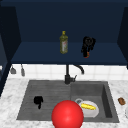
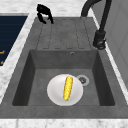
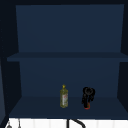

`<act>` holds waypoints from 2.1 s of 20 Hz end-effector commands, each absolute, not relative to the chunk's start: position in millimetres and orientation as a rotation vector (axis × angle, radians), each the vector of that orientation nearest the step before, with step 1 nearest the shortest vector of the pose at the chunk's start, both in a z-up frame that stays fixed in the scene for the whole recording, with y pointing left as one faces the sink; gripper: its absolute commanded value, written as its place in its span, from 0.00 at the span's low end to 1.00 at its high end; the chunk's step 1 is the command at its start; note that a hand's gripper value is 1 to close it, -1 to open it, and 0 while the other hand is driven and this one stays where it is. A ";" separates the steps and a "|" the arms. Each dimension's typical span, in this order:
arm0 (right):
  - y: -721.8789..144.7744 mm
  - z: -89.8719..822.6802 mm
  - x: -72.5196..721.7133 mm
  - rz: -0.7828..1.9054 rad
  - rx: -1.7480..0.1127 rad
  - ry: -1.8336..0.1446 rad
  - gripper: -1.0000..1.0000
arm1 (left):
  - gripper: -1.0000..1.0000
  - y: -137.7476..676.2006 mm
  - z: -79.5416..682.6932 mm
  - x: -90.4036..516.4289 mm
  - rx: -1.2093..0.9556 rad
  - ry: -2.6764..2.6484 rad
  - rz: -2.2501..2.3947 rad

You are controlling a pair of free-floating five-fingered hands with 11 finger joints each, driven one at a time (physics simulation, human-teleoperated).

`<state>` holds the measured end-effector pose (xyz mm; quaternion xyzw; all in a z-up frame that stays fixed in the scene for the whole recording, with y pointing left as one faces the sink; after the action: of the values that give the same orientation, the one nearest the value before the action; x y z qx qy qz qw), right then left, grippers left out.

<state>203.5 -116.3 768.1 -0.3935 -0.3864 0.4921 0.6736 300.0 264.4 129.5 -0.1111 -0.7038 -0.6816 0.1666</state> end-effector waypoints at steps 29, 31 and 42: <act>-117.5 702.3 419.6 0.996 -1.058 -1.083 1.00 | 0.50 264.4 129.5 300.0 -0.316 -2.003 -1.940; -117.5 699.4 429.3 0.979 -1.074 -1.103 1.00 | 0.50 264.4 129.5 300.0 -0.316 -2.003 -1.940; -118.8 673.1 454.7 0.945 -1.075 -1.093 0.00 | 0.50 264.4 129.5 300.0 -0.316 -2.003 -1.940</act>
<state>451.2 -116.7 684.1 -0.4717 -0.4746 0.4070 0.6218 300.0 264.4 129.5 -0.1111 -0.7038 -0.6816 0.1666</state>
